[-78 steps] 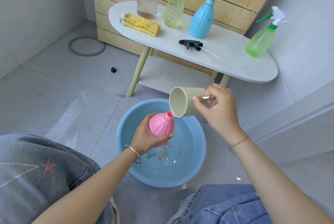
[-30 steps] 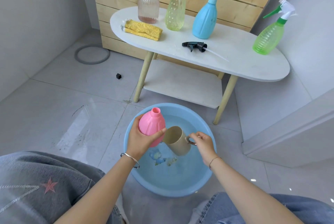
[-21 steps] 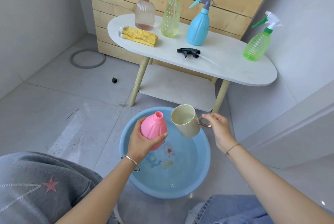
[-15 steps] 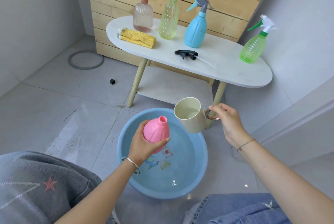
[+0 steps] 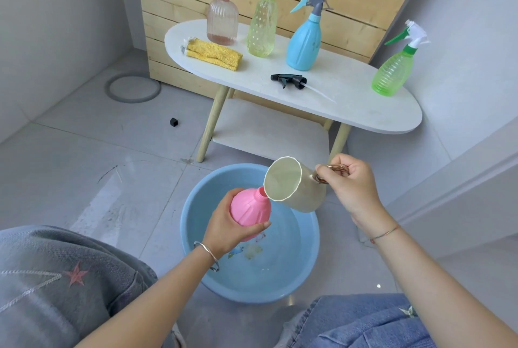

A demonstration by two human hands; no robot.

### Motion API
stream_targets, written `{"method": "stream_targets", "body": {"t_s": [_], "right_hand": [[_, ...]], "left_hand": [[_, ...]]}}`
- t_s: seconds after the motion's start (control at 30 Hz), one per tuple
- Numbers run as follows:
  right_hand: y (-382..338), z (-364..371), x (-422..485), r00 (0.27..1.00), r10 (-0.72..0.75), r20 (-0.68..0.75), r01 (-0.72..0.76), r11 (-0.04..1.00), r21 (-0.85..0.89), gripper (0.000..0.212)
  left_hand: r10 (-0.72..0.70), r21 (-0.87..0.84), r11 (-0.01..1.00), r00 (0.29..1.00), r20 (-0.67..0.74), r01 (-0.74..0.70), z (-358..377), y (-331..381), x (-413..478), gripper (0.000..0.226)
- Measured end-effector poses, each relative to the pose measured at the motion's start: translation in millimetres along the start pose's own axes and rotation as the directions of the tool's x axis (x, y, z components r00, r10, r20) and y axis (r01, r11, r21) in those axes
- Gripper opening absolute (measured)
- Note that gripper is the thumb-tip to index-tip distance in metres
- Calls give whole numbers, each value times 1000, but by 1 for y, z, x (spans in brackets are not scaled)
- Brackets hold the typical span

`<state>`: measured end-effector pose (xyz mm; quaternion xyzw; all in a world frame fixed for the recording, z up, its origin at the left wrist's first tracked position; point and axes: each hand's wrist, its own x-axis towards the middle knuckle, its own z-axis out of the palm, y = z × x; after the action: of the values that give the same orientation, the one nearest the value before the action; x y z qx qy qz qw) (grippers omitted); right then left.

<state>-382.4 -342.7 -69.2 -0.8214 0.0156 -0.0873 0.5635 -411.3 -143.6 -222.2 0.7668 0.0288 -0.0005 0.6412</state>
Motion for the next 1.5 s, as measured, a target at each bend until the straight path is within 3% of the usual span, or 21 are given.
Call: {"method": "stream_targets", "body": {"t_s": [0.43,1.5], "right_hand": [[-8,4,-1,985,-175,-8,170,968,-184,38],[-18,5,-2,918,-396,31,374,835,-404,32]], "left_hand": [[-12,1,1000,1000,6,12,2,-2,2,80],[-26,-4,1000,1000,4,26,6,-7,4,81]]}}
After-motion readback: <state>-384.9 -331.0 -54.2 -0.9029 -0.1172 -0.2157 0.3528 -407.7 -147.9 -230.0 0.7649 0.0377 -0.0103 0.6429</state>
